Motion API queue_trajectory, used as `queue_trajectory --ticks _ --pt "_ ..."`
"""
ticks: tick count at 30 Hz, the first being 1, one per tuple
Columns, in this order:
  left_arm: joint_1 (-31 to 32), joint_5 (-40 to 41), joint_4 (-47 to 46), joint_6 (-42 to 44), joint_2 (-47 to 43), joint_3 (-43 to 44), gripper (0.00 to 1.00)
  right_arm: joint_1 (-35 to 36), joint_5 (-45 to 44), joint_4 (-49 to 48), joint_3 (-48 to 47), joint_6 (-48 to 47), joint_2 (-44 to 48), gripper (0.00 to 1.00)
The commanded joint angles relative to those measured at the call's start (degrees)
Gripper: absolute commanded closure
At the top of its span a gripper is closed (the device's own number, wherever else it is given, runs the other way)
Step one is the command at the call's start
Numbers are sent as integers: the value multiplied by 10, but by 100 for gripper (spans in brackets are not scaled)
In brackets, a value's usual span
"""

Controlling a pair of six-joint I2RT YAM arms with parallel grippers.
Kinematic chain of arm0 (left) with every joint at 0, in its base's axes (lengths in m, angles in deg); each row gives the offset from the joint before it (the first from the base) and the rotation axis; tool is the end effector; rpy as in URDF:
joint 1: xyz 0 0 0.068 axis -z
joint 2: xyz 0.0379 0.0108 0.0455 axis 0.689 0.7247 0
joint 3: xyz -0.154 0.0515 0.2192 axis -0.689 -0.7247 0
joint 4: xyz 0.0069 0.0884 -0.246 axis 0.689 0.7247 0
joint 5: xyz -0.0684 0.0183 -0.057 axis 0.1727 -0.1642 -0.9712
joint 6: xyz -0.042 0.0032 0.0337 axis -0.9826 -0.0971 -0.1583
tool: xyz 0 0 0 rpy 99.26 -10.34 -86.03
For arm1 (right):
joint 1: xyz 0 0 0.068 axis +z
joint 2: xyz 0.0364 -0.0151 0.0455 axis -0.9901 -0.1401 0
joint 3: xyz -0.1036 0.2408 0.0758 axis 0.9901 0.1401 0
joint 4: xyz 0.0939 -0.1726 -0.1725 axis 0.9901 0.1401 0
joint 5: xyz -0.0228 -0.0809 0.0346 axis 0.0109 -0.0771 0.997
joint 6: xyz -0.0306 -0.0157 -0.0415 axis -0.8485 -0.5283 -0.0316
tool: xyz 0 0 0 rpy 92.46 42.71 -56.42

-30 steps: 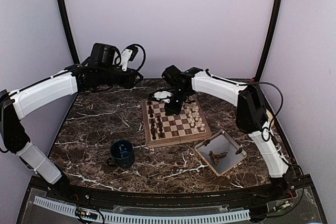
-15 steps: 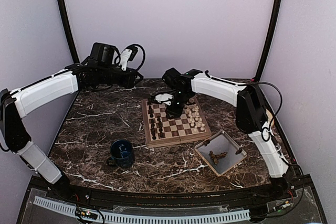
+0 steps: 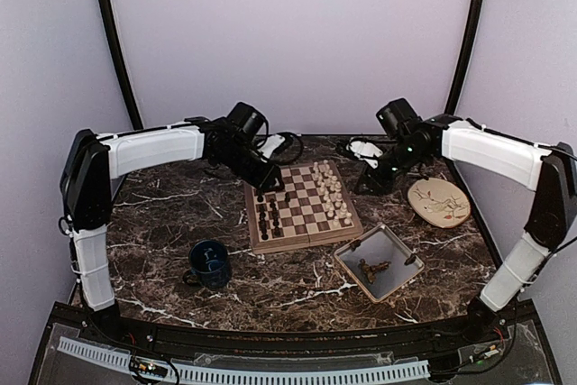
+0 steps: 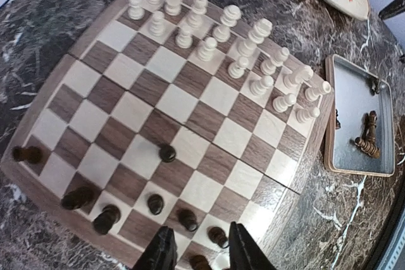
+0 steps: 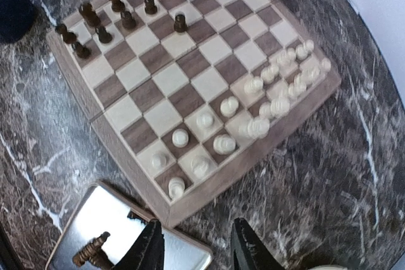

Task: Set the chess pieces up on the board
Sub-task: Place the pawn on the chessboard.

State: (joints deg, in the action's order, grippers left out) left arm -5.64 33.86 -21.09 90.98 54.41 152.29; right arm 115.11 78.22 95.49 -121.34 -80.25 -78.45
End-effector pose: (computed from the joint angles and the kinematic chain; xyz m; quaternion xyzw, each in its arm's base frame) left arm 0.3399 -0.2759 0.2594 0.3516 0.8555 -0.2258 0.3059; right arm 0.2931 0.2005 0.2841 -0.5173 0.8017 0.1118 0.2779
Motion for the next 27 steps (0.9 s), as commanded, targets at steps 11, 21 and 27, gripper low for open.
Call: queue_trajectory --ticks 11,21,27 --pt "48 101 166 -7 140 201 69 -85 94 -188 263 26 179 59" --pt "48 110 163 -23 183 234 68 -85 95 -179 268 8 174 58" --pt "48 126 170 -25 208 260 68 -85 92 -177 270 2 175 58"
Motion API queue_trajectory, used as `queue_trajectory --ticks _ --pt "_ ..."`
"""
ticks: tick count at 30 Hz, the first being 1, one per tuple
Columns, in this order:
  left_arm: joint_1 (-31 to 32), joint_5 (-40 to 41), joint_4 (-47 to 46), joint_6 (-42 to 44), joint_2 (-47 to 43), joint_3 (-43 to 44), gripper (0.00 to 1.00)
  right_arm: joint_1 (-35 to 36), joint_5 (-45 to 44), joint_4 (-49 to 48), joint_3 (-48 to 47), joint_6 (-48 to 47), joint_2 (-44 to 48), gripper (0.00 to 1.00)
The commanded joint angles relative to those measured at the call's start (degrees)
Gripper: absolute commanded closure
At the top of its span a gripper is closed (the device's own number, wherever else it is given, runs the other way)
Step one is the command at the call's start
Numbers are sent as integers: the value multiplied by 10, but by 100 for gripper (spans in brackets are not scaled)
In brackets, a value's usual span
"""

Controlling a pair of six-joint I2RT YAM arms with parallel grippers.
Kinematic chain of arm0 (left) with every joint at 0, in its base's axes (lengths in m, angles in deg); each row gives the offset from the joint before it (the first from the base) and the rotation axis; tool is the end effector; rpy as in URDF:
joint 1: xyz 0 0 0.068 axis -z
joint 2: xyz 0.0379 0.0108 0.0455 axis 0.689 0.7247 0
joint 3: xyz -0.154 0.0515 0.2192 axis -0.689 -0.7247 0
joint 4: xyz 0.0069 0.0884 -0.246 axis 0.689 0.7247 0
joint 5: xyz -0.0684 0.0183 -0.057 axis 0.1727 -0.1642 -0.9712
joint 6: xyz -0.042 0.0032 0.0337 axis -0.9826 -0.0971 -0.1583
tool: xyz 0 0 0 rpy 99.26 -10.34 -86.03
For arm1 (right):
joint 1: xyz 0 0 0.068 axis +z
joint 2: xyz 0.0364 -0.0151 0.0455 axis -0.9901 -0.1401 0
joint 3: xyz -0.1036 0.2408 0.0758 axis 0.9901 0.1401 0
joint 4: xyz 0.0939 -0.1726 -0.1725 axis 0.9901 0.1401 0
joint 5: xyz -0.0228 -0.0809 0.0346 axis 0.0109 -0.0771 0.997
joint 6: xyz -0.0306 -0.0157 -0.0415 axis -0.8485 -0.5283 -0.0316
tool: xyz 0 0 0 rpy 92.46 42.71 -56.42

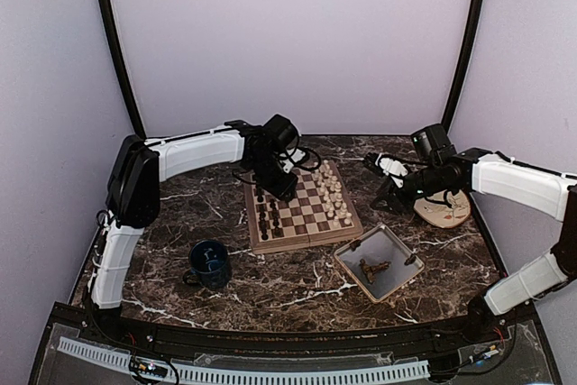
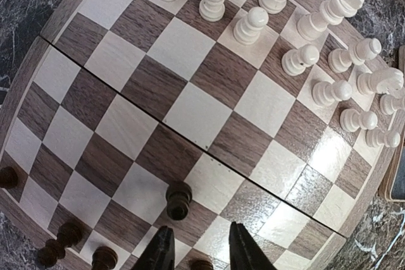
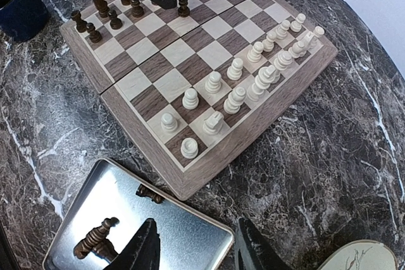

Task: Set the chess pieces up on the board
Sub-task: Place the pawn on the chessboard, then pick up the pawn from the chessboard.

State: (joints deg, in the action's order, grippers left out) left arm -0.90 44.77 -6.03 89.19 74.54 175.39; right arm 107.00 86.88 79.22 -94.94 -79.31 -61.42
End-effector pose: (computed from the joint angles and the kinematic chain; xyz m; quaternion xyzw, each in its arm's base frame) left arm 0.3664 -0.3404 0.2109 0.3526 0.8972 -0.1258 0.2344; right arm 0.2510 0.1313 0.2474 -0.4678 0.8001 0.1612 0.3392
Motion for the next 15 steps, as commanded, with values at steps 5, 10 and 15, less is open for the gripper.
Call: queue_trajectory --ticks 5,10,15 --pt "1 39 24 -5 23 45 70 -4 2 -11 8 -13 2 59" --pt "1 33 18 -5 29 50 74 -4 1 -10 8 -16 -3 59" --pt "2 30 16 -4 35 53 78 -4 -1 -8 8 -18 -7 59"
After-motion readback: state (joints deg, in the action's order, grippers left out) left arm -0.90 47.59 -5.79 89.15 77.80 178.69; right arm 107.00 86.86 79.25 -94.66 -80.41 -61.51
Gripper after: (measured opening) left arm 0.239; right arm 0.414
